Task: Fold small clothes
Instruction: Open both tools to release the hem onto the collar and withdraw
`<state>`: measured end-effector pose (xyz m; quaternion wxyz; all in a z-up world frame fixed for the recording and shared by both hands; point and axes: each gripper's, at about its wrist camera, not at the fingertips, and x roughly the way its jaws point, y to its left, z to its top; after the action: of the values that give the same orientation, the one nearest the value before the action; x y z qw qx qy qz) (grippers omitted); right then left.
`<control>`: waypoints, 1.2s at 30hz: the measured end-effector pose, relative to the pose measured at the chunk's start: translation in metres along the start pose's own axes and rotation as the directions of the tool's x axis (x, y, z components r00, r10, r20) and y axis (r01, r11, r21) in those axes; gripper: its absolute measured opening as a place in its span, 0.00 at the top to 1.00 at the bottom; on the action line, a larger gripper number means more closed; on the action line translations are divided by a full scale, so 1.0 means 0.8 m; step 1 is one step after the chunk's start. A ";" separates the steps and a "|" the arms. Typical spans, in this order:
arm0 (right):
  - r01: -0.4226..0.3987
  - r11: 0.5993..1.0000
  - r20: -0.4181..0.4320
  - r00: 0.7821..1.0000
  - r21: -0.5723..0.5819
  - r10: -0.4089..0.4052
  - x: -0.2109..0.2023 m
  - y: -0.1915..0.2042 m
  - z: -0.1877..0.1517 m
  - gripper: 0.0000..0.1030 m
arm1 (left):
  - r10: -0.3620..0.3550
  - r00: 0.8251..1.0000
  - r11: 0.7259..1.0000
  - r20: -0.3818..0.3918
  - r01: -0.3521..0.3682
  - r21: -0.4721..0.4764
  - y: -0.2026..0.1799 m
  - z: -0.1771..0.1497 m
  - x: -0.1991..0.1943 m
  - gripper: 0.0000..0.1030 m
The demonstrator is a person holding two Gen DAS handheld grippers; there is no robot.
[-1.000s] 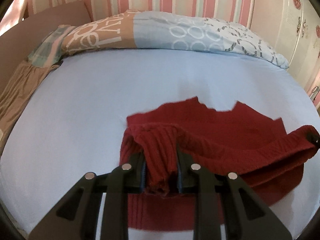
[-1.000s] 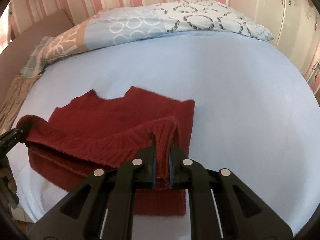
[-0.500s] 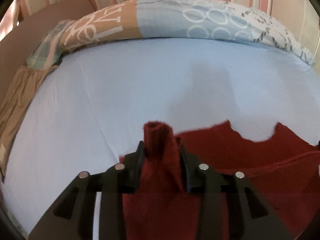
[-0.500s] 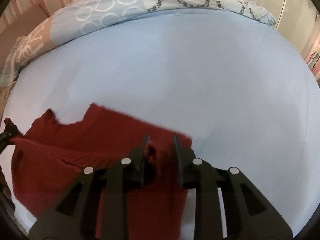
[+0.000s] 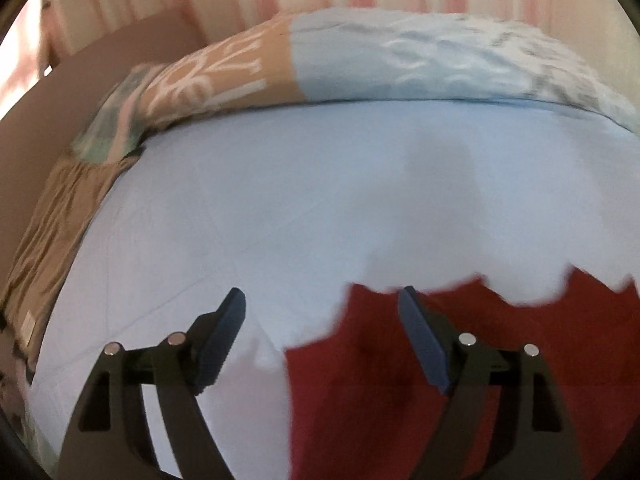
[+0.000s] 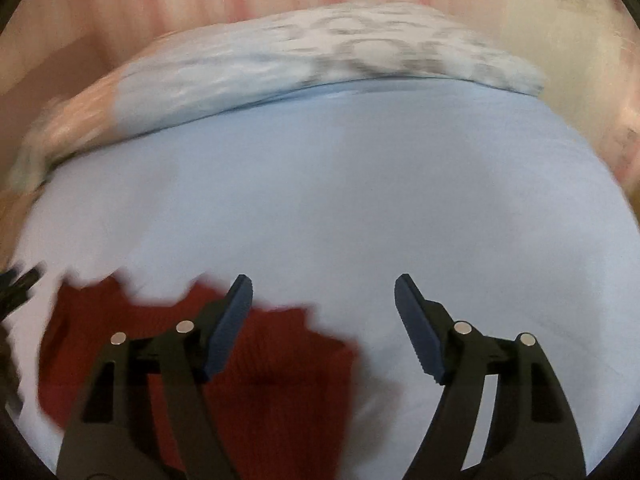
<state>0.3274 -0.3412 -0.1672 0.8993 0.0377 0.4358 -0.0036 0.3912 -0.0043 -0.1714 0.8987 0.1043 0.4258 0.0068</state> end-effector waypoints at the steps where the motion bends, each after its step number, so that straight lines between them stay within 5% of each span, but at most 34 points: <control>1: -0.006 0.998 -0.008 1.000 -0.067 0.005 0.003 0.019 -0.006 0.39 | -0.040 0.999 0.998 0.013 0.039 0.039 -0.013 -0.008 -0.008 0.22; 4: -0.010 0.990 -0.072 0.997 -0.137 0.000 0.027 0.060 -0.014 0.56 | -0.107 0.994 0.984 0.018 0.103 0.149 -0.055 -0.022 -0.016 0.22; 7: -0.035 0.988 -0.140 0.990 -0.147 0.014 0.056 0.088 -0.014 0.54 | -0.136 0.990 0.975 -0.026 0.138 0.176 -0.083 -0.027 0.000 0.22; 12: 0.026 0.983 -0.298 0.951 -0.180 -0.080 0.121 0.111 -0.037 0.54 | -0.063 0.988 0.978 -0.140 0.089 0.189 -0.091 -0.043 0.057 0.22; 14: 0.030 0.985 -0.286 0.955 -0.172 -0.080 0.125 0.108 -0.044 0.57 | -0.054 0.985 0.982 -0.165 0.082 0.168 -0.084 -0.048 0.073 0.20; 15: 0.024 0.985 -0.274 0.959 -0.168 -0.070 0.125 0.107 -0.044 0.67 | -0.061 0.984 0.984 -0.168 0.088 0.157 -0.080 -0.051 0.078 0.17; 16: 0.032 0.985 -0.259 0.963 -0.169 -0.075 0.123 0.107 -0.042 0.94 | -0.074 0.984 0.984 -0.163 0.098 0.148 -0.076 -0.051 0.081 0.16; 20: 0.075 0.991 -0.149 0.985 -0.111 -0.091 0.107 0.094 -0.015 0.93 | -0.053 0.992 0.984 -0.114 0.072 0.161 -0.074 -0.043 0.080 0.16; 25: 0.129 0.983 -0.107 0.984 -0.127 -0.143 0.116 0.093 -0.005 0.94 | 0.012 0.996 0.991 -0.084 0.000 0.134 -0.061 -0.029 0.090 0.16; 29: 0.150 0.980 -0.167 0.971 -0.132 -0.171 0.141 0.086 -0.019 0.91 | 0.057 0.994 0.989 -0.089 -0.044 0.141 -0.050 -0.029 0.110 0.16; 32: 0.164 0.980 -0.153 0.972 -0.111 -0.180 0.140 0.074 -0.028 0.65 | 0.073 0.994 0.986 -0.077 -0.060 0.154 -0.046 -0.033 0.115 0.15; 33: 0.162 0.983 -0.133 0.976 -0.085 -0.172 0.133 0.068 -0.025 0.44 | 0.081 0.994 0.983 -0.068 -0.068 0.169 -0.044 -0.035 0.114 0.15; 36: 0.127 0.992 -0.041 0.991 -0.024 -0.128 0.087 0.046 -0.029 0.40 | 0.066 0.997 0.988 -0.040 -0.060 0.144 -0.032 -0.036 0.097 0.15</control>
<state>0.3536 -0.3009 -0.2336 0.8880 0.0001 0.4564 -0.0557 0.4162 -0.0159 -0.2532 0.8786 0.1816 0.4416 0.0070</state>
